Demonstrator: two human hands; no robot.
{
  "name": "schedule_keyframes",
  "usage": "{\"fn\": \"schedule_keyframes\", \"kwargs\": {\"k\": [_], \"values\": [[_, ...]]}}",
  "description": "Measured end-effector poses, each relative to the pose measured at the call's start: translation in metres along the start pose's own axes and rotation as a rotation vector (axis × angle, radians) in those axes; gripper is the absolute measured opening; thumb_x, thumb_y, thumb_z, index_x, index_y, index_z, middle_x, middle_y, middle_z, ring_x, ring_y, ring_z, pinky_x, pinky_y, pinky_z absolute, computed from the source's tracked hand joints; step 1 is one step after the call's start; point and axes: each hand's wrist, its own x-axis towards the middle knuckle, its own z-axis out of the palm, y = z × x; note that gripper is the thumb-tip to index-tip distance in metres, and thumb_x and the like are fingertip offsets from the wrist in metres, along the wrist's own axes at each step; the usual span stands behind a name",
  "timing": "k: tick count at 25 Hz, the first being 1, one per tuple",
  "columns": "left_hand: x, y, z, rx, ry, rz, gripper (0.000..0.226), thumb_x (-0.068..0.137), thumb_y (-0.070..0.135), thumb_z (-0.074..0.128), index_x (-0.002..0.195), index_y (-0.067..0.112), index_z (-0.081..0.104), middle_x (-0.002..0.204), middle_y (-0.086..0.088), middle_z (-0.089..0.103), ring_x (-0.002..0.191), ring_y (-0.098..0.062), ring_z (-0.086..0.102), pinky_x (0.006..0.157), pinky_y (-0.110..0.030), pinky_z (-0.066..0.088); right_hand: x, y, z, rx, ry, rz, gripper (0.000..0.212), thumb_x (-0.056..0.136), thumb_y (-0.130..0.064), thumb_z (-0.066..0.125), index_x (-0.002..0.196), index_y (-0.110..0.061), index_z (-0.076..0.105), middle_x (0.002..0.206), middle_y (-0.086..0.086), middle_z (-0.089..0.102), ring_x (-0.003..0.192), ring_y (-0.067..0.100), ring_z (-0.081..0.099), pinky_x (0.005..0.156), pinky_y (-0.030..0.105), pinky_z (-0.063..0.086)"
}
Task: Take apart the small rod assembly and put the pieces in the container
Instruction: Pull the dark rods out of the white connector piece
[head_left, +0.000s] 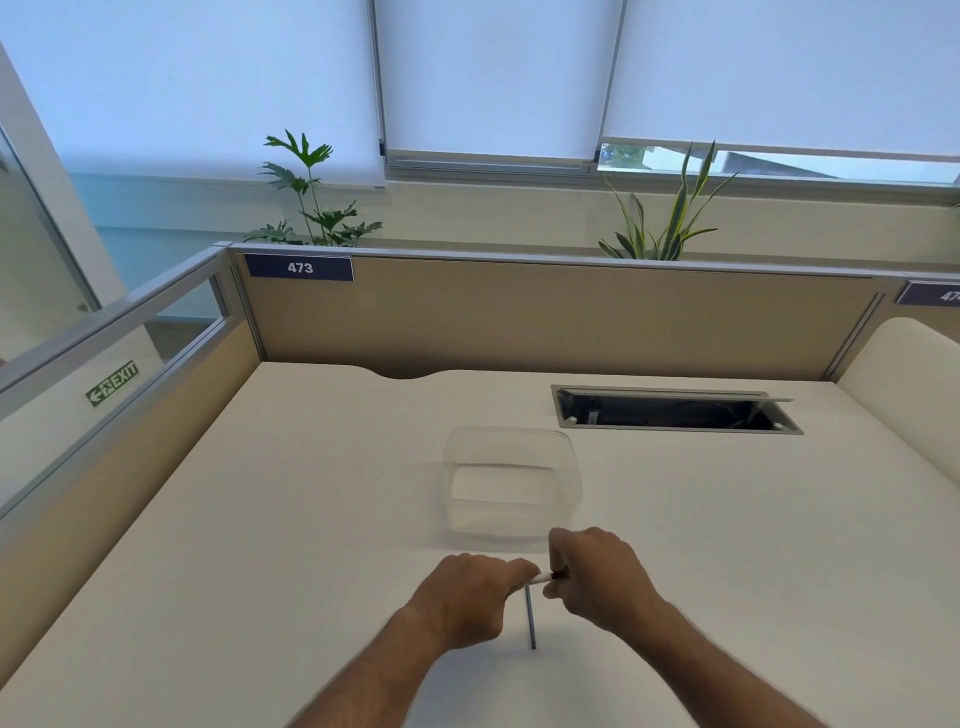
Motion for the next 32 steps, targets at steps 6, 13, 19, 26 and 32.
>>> {"fn": "schedule_keyframes", "kwargs": {"k": [6,13,19,26,32], "values": [[-0.002,-0.003,-0.003,0.018,0.026,-0.008,0.034,0.099,0.052,0.034,0.104,0.027,0.057,0.088,-0.001,0.069,0.074,-0.025,0.059,0.064,-0.035,0.049,-0.003,0.006,-0.010,0.073,-0.350,-0.182,0.030,0.094,-0.041,0.055,0.119,-0.023,0.058,0.116,-0.001,0.067,0.102,0.022,0.059,0.085,0.036,0.049],[0.003,0.005,0.000,0.022,0.010,0.005,0.021,0.099,0.032,0.045,0.109,0.022,0.061,0.098,-0.002,0.068,0.083,-0.028,0.062,0.067,-0.036,0.048,-0.001,0.001,-0.007,-0.037,-0.208,-0.209,0.019,0.093,-0.015,0.051,0.093,-0.018,0.070,0.089,0.007,0.072,0.074,0.022,0.052,0.058,0.029,0.036],[0.003,0.004,-0.003,-0.051,-0.004,-0.015,0.023,0.099,0.022,0.044,0.117,0.029,0.057,0.100,0.001,0.066,0.088,-0.027,0.061,0.071,-0.040,0.051,-0.007,0.000,0.001,-0.142,-0.020,-0.237,0.016,0.091,-0.022,0.053,0.089,-0.022,0.070,0.081,0.005,0.073,0.063,0.026,0.051,0.058,0.027,0.032],[0.004,0.001,-0.003,-0.108,-0.031,0.002,0.025,0.097,0.016,0.045,0.112,0.029,0.060,0.092,-0.001,0.066,0.081,-0.025,0.058,0.067,-0.038,0.049,-0.011,0.000,0.004,-0.196,0.049,-0.307,0.022,0.092,-0.023,0.049,0.085,-0.018,0.069,0.079,0.006,0.072,0.071,0.029,0.061,0.058,0.029,0.033],[0.004,0.000,-0.004,-0.160,-0.041,-0.004,0.028,0.095,0.013,0.046,0.111,0.029,0.062,0.091,0.002,0.068,0.079,-0.023,0.057,0.064,-0.033,0.047,-0.016,-0.002,0.005,-0.202,0.168,-0.329,0.012,0.078,-0.017,0.069,0.066,-0.019,0.068,0.059,0.001,0.068,0.052,0.025,0.058,0.047,0.025,0.032]]}}
